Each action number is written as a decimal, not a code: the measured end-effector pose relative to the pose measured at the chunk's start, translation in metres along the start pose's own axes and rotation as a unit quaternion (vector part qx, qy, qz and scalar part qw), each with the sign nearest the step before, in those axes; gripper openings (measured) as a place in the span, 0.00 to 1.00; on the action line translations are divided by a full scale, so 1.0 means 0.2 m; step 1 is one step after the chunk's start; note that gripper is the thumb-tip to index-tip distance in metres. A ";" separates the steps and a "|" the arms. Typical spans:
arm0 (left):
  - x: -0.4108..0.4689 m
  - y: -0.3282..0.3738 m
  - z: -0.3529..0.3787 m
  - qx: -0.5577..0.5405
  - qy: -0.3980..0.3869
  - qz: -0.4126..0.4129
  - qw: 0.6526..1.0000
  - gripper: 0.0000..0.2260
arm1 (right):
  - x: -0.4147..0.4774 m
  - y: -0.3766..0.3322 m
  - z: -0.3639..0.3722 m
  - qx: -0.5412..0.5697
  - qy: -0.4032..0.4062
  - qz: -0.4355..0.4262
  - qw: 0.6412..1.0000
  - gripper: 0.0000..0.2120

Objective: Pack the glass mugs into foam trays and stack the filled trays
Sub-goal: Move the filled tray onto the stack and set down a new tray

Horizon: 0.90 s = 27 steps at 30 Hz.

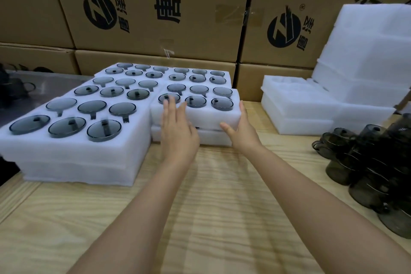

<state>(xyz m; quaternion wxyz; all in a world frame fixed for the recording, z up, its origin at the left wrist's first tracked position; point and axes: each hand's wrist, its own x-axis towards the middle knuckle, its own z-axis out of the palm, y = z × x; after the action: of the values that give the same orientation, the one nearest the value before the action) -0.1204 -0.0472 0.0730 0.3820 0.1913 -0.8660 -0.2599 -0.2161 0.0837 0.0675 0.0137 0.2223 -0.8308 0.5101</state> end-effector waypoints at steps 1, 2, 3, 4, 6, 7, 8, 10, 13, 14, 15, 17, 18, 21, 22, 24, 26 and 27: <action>-0.08 0.01 0.00 -0.018 -0.016 0.005 1.000 0.23 | -0.03 0.01 0.00 -0.011 -0.010 -0.004 1.000 0.37; -0.17 0.02 -0.01 -0.033 -0.033 0.001 0.999 0.24 | -0.07 0.03 -0.01 -0.023 -0.018 -0.003 1.000 0.36; -0.25 0.02 -0.01 -0.045 -0.050 -0.015 0.998 0.25 | -0.11 0.06 -0.01 -0.039 -0.025 0.002 0.999 0.35; -0.34 0.02 -0.01 -0.054 -0.064 -0.040 0.996 0.25 | -0.16 0.10 -0.01 -0.072 -0.033 0.005 0.997 0.34; -0.48 0.02 -0.01 -0.055 -0.085 -0.099 0.990 0.25 | -0.26 0.16 -0.01 -0.179 -0.053 -0.019 0.982 0.30; -0.52 0.03 0.00 -0.052 -0.091 -0.124 0.987 0.24 | -0.28 0.19 -0.01 -0.215 -0.061 -0.031 0.974 0.28; -0.55 0.04 0.00 -0.049 -0.096 -0.135 0.985 0.23 | -0.29 0.21 -0.01 -0.220 -0.061 -0.029 0.973 0.27; -0.56 0.05 0.01 -0.021 -0.111 -0.103 0.988 0.19 | -0.28 0.20 -0.05 -0.202 -0.032 -0.015 0.979 0.26; -0.53 0.06 0.04 0.079 -0.150 -0.033 0.985 0.17 | -0.17 0.19 -0.18 -0.260 0.032 -0.012 0.965 0.28; -0.53 0.06 0.05 0.096 -0.157 -0.024 0.983 0.17 | -0.12 0.19 -0.23 -0.288 0.048 -0.010 0.956 0.28; -0.53 0.06 0.05 0.109 -0.161 -0.017 0.981 0.17 | -0.07 0.18 -0.29 -0.306 0.066 0.000 0.950 0.29; -0.53 0.05 0.06 0.122 -0.164 -0.011 0.979 0.17 | 0.03 0.17 -0.41 -0.325 0.094 0.036 0.940 0.31; -0.53 0.04 0.07 0.125 -0.164 -0.009 0.979 0.18 | 0.08 0.18 -0.47 -0.331 0.101 0.055 0.937 0.32; -0.53 0.04 0.08 0.129 -0.163 -0.008 0.978 0.18 | 0.19 0.21 -0.61 -0.356 0.078 0.102 0.926 0.32; -0.53 0.04 0.08 0.131 -0.163 -0.007 0.978 0.18 | 0.21 0.22 -0.63 -0.369 0.069 0.104 0.921 0.30; -0.53 0.04 0.08 0.136 -0.165 -0.006 0.977 0.18 | 0.24 0.22 -0.66 -0.390 0.076 0.090 0.913 0.25; -0.53 0.04 0.08 0.138 -0.165 -0.007 0.977 0.18 | 0.27 0.21 -0.66 -0.412 0.092 0.084 0.903 0.20; -0.53 0.04 0.08 0.137 -0.165 -0.006 0.977 0.18 | 0.28 0.20 -0.66 -0.428 0.093 0.087 0.895 0.19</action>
<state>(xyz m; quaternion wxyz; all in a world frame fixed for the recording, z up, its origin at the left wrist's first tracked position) -0.0663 0.0195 0.0090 0.2027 0.2019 -0.9432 -0.1688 -0.3096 0.1915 0.1110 0.1407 0.0730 -0.9797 0.1223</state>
